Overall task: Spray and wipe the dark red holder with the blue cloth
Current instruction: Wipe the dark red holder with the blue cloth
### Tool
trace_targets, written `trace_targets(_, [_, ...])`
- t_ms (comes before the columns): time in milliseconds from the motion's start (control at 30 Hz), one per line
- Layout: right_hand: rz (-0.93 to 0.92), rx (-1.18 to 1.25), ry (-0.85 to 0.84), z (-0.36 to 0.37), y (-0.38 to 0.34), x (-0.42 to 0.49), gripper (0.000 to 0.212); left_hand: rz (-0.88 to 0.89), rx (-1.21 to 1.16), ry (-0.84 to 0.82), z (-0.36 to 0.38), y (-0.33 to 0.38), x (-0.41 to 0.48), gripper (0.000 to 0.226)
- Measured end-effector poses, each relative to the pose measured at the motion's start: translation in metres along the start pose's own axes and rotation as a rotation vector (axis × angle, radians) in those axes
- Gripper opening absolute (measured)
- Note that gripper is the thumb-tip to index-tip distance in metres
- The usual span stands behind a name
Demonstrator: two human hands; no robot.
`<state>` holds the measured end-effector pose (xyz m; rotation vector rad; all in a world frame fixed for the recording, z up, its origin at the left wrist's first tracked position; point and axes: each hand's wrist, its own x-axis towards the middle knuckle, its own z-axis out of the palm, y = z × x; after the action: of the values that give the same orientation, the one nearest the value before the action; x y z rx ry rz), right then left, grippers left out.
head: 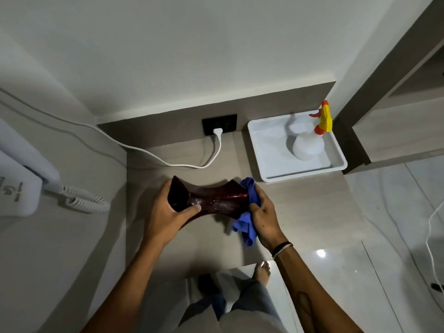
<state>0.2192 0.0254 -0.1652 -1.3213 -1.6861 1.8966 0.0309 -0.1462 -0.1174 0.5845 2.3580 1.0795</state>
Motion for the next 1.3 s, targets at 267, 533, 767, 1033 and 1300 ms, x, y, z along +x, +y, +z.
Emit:
trace_targets(267, [0.091, 0.117, 0.081, 0.014, -0.010, 0.014, 0.063, -0.064, 0.262, -0.412, -0.022, 0.005, -0.006, 0.150])
trace_targets(533, [-0.509, -0.489, -0.337, 0.070, -0.014, -0.057, 0.093, 0.219, 0.404, -0.046, 0.001, 0.012, -0.019, 0.086])
trace_targets(767, [-0.570, -0.853, -0.255, 0.042, 0.010, -0.036, 0.094, 0.181, 0.384, -0.026, -0.005, 0.000, -0.019, 0.095])
trace_targets(1033, [-0.588, -0.588, -0.354, 0.087, -0.001, -0.077, 0.101, 0.172, 0.376, -0.009, -0.003, 0.005, -0.025, 0.086])
trace_targets(1300, [-0.388, -0.940, -0.123, -0.008, 0.036, -0.007, 0.085, 0.156, 0.359, -0.040, -0.008, 0.004, -0.025, 0.093])
